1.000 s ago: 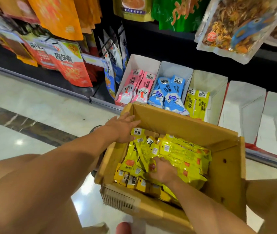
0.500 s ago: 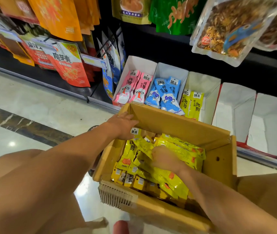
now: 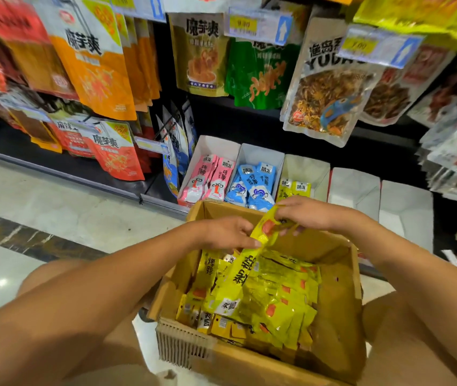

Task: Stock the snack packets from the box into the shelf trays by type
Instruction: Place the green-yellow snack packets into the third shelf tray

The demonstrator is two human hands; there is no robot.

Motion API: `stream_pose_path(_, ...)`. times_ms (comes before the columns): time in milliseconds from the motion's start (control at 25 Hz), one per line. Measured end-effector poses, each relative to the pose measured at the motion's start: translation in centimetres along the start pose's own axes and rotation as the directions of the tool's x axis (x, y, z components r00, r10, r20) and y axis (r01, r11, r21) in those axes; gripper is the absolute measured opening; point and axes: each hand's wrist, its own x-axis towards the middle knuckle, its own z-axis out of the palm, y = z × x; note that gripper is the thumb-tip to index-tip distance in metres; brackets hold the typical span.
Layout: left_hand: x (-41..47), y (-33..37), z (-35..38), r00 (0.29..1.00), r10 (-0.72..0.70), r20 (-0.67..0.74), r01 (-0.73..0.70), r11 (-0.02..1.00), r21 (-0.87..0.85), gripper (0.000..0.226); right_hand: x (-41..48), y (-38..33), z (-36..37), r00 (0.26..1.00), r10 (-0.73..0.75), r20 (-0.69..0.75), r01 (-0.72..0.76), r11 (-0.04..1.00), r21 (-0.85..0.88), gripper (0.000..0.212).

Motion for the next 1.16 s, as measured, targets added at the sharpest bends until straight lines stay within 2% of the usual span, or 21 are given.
stream_pose_path(80, -0.8, 1.0, 0.3, 0.998, -0.006, -0.061, 0.001, 0.997, -0.071, 0.015, -0.6, 0.3, -0.2, 0.996, -0.055, -0.069, 0.063, 0.991, 0.118, 0.024)
stream_pose_path(200, -1.6, 1.0, 1.0, 0.996, -0.051, -0.075, 0.034, 0.977, -0.213, 0.016, -0.5, 1.4, 0.5, 0.974, -0.102, -0.204, 0.135, 0.979, 0.152, 0.042)
stream_pose_path(320, -1.2, 1.0, 2.2, 0.996, -0.067, -0.059, 0.044, 0.941, -0.335, 0.017, 0.0, 1.8, 0.9, 0.957, -0.129, -0.261, 0.170, 0.975, 0.141, 0.033)
stream_pose_path(560, 0.7, 1.8, 2.5, 0.981, -0.095, -0.172, 0.042, 0.956, -0.289, 0.027, 0.4, 2.9, 0.6, 0.915, -0.120, -0.384, 0.214, 0.953, 0.213, 0.029)
stream_pose_path(640, 1.1, 1.3, 1.8, 0.969, -0.089, -0.231, 0.025, 0.964, -0.265, 0.021, 1.2, 3.6, 0.8, 0.920, -0.102, -0.377, 0.209, 0.944, 0.254, 0.033)
stream_pose_path(800, 1.3, 1.2, 0.1, 0.927, -0.115, -0.357, 0.038, 0.976, -0.215, 0.015, 1.9, 5.3, 1.6, 0.944, -0.065, -0.324, 0.174, 0.931, 0.320, 0.019)
stream_pose_path(880, 1.4, 0.9, -1.0, 0.891, -0.130, -0.436, 0.060, 0.984, -0.169, 0.027, 2.5, 7.3, 2.8, 0.961, -0.004, -0.278, 0.077, 0.965, 0.250, 0.024)
stream_pose_path(1000, 2.0, 0.1, -2.3, 0.856, -0.136, -0.499, 0.093, 0.990, -0.110, 0.042, 3.5, 11.3, 5.4, 0.988, 0.074, -0.133, -0.085, 0.993, -0.081, 0.025)
stream_pose_path(1080, 2.4, -0.1, -2.6, 0.863, -0.153, -0.482, 0.120, 0.988, -0.099, 0.042, 3.3, 13.7, 7.2, 0.990, 0.138, 0.002, -0.128, 0.921, -0.368, 0.031)
stream_pose_path(1160, 2.7, -0.1, -2.7, 0.866, -0.156, -0.474, 0.146, 0.988, -0.059, 0.042, 3.0, 15.2, 8.9, 0.974, 0.204, 0.096, -0.114, 0.812, -0.573, 0.037)
